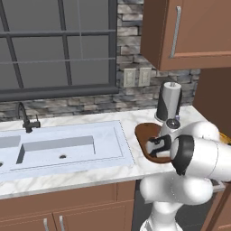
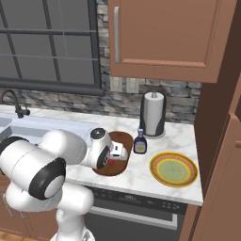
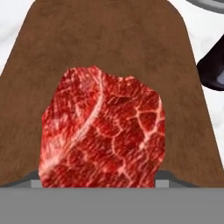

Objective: Pick the steak from the plate and place it on the cutting board. Then pick the condiment bottle from the cabinet and place it next to the cutting board.

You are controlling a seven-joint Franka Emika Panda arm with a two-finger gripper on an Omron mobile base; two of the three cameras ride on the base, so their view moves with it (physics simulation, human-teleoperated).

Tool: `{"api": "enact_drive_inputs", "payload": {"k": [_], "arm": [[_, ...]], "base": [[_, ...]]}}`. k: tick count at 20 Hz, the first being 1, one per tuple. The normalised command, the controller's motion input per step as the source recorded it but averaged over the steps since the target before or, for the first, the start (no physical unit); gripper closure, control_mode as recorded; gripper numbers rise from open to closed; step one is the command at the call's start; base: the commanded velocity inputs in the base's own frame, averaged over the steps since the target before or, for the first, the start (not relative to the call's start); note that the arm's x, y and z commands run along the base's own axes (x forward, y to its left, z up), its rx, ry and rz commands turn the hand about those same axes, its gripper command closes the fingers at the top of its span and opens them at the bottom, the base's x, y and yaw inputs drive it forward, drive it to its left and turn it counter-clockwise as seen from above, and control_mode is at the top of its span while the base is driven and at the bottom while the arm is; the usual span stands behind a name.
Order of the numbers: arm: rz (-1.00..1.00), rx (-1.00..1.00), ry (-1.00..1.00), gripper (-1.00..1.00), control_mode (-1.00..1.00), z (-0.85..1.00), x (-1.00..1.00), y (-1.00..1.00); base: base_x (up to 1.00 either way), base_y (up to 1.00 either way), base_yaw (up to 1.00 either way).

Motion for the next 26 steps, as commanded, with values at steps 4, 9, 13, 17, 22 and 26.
{"api": "enact_drive_inputs", "payload": {"k": [4, 9, 13, 17, 22, 26], "arm": [[0.0, 0.0, -0.08, 1.0, -1.0, -0.6, 0.02, 0.0], [0.0, 0.0, -0.05, -1.0, -1.0, -0.41, 0.0, 0.07], [0.0, 0.0, 0.0, -1.0, -1.0, -0.05, -0.01, 0.03], [0.0, -0.01, 0.04, -1.0, -1.0, 0.21, -0.12, 0.02], [0.0, -0.06, 0.07, -1.0, -1.0, 0.49, -0.26, 0.0], [0.0, -0.06, 0.07, -1.0, -1.0, 0.57, -0.3, 0.0]], "base": [[0.0, 0.0, 0.0], [0.0, 0.0, 0.0], [0.0, 0.0, 0.0], [0.0, 0.0, 0.0], [0.0, 0.0, 0.0], [0.0, 0.0, 0.0]]}}
